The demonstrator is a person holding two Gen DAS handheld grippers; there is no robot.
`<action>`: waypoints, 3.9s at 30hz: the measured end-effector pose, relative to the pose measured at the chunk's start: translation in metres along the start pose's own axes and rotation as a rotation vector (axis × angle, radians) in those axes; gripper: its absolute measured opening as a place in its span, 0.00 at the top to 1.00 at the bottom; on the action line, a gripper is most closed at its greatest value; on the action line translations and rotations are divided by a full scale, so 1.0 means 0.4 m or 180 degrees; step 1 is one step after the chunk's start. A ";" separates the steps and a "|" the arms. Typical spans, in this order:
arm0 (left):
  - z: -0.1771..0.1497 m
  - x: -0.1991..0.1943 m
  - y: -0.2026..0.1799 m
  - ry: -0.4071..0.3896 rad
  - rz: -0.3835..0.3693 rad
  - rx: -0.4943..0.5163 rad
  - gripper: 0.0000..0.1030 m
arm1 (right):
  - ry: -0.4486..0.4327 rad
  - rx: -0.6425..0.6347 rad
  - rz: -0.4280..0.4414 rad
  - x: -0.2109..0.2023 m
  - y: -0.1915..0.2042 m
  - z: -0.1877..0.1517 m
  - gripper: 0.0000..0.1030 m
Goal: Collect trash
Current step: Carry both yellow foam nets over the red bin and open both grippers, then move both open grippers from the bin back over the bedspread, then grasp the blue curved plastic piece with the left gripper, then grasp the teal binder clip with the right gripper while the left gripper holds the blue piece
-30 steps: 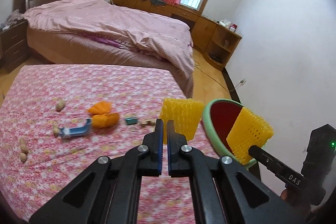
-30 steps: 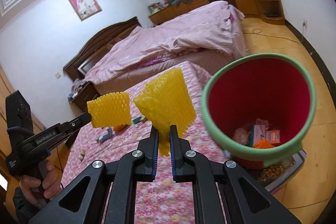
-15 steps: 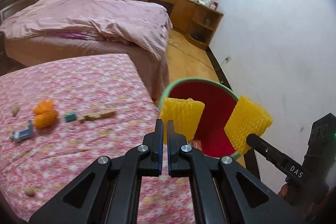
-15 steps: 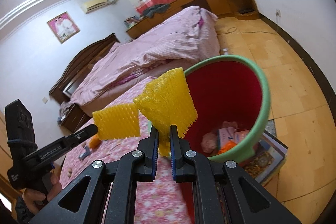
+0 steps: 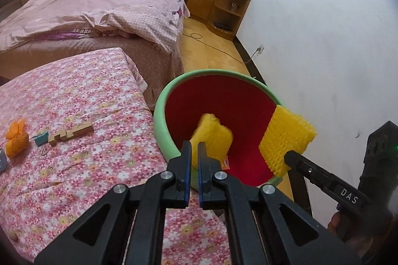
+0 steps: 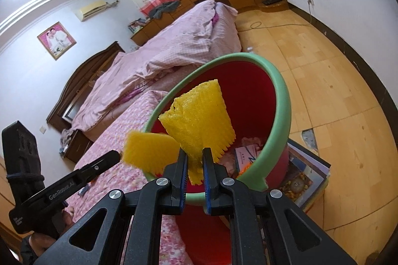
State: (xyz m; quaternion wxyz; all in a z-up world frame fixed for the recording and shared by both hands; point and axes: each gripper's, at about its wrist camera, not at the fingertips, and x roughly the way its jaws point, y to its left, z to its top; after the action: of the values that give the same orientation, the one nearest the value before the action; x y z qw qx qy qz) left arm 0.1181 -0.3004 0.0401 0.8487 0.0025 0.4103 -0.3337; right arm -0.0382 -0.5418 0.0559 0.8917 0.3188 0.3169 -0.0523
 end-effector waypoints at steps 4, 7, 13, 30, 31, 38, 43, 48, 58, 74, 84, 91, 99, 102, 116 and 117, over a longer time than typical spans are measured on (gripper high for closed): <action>0.004 0.009 -0.009 0.0015 -0.0013 0.0049 0.95 | 0.0015 0.0050 -0.0035 0.004 -0.007 0.001 0.80; 0.003 0.003 -0.009 -0.0001 0.0035 0.0048 0.80 | 0.0013 0.0056 -0.0017 0.003 -0.008 0.001 0.76; -0.003 -0.032 0.003 -0.0051 0.0127 -0.0002 0.68 | -0.0002 0.0018 -0.0017 -0.008 0.006 -0.001 0.73; -0.051 -0.170 0.177 -0.0244 0.0625 -0.0422 0.46 | 0.0014 -0.0148 0.0109 -0.017 0.100 -0.026 0.59; -0.055 -0.178 0.187 -0.0258 0.0662 -0.0449 0.43 | 0.0026 -0.0176 0.0121 -0.014 0.111 -0.030 0.56; -0.090 -0.242 0.298 -0.0387 0.0903 -0.0700 0.40 | 0.0102 -0.0307 0.0177 0.004 0.176 -0.046 0.47; -0.121 -0.274 0.379 -0.0428 0.1137 -0.0860 0.31 | 0.0157 -0.0420 0.0197 0.021 0.220 -0.059 0.43; -0.151 -0.293 0.477 -0.0447 0.1388 -0.1123 0.30 | 0.0232 -0.0494 0.0190 0.047 0.252 -0.072 0.43; -0.161 -0.250 0.601 -0.0272 0.1612 -0.1359 0.25 | 0.0416 -0.0589 0.0184 0.109 0.299 -0.096 0.42; -0.125 -0.134 0.678 -0.0199 0.1738 -0.1384 0.17 | 0.0613 -0.0702 0.0118 0.184 0.329 -0.093 0.42; -0.130 -0.169 0.677 -0.0282 0.1556 -0.1457 0.29 | 0.0706 -0.0867 0.0172 0.230 0.386 -0.098 0.42; -0.164 -0.260 0.664 -0.0415 0.1640 -0.1426 0.29 | 0.0790 -0.1103 0.0277 0.274 0.469 -0.111 0.42; -0.198 -0.318 0.691 -0.0542 0.1753 -0.1511 0.29 | 0.1137 -0.1370 0.0623 0.372 0.582 -0.170 0.43; -0.211 -0.320 0.704 -0.0532 0.1729 -0.1578 0.29 | 0.1273 -0.1487 0.0596 0.424 0.612 -0.202 0.43; -0.225 -0.324 0.721 -0.0558 0.1652 -0.1640 0.29 | 0.1085 -0.1881 0.0245 0.549 0.668 -0.209 0.51; -0.225 -0.324 0.722 -0.0559 0.1647 -0.1640 0.29 | 0.1063 -0.1896 0.0231 0.556 0.671 -0.208 0.51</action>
State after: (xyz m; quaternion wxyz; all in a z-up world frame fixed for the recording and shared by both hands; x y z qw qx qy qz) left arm 0.1626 0.0222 -0.0071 0.9097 -0.1362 0.3923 0.0070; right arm 0.1734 -0.2550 0.0170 0.8827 0.0597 0.4483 0.1272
